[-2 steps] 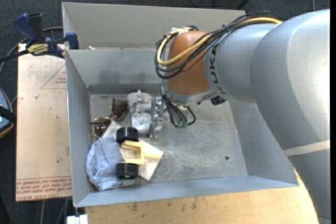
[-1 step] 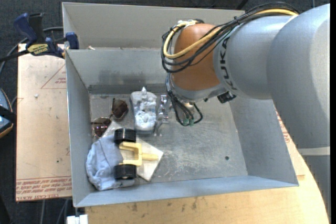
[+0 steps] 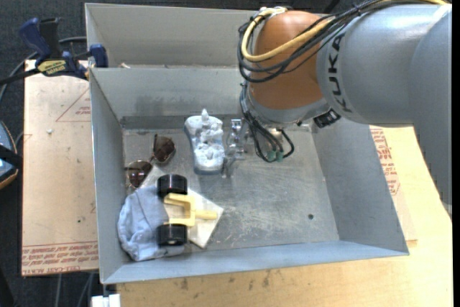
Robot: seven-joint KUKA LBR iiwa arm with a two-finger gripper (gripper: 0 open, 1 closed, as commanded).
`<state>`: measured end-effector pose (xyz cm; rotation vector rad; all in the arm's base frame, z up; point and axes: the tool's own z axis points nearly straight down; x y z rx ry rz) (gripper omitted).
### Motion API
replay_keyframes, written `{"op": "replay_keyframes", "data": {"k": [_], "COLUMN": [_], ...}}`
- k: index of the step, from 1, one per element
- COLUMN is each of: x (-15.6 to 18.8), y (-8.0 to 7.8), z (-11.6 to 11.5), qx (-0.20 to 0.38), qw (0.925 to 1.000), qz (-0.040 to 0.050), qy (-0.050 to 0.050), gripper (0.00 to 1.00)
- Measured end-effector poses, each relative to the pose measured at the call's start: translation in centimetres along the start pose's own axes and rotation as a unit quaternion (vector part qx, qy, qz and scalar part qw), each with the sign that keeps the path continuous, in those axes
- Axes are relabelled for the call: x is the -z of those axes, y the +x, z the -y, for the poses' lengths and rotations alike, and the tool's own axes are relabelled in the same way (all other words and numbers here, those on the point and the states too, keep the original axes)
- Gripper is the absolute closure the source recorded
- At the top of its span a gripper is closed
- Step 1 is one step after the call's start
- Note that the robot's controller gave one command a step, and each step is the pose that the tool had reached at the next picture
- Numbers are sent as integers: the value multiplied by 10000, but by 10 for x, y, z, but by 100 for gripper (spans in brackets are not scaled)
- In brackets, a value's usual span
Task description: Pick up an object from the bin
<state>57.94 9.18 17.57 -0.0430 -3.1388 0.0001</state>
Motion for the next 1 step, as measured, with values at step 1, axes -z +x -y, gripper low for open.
{"op": "replay_keyframes", "data": {"k": [1], "x": [59], "y": [25], "z": [-3], "qx": [0], "qw": [10000], "qz": [-5], "qy": [3], "gripper": [100]}}
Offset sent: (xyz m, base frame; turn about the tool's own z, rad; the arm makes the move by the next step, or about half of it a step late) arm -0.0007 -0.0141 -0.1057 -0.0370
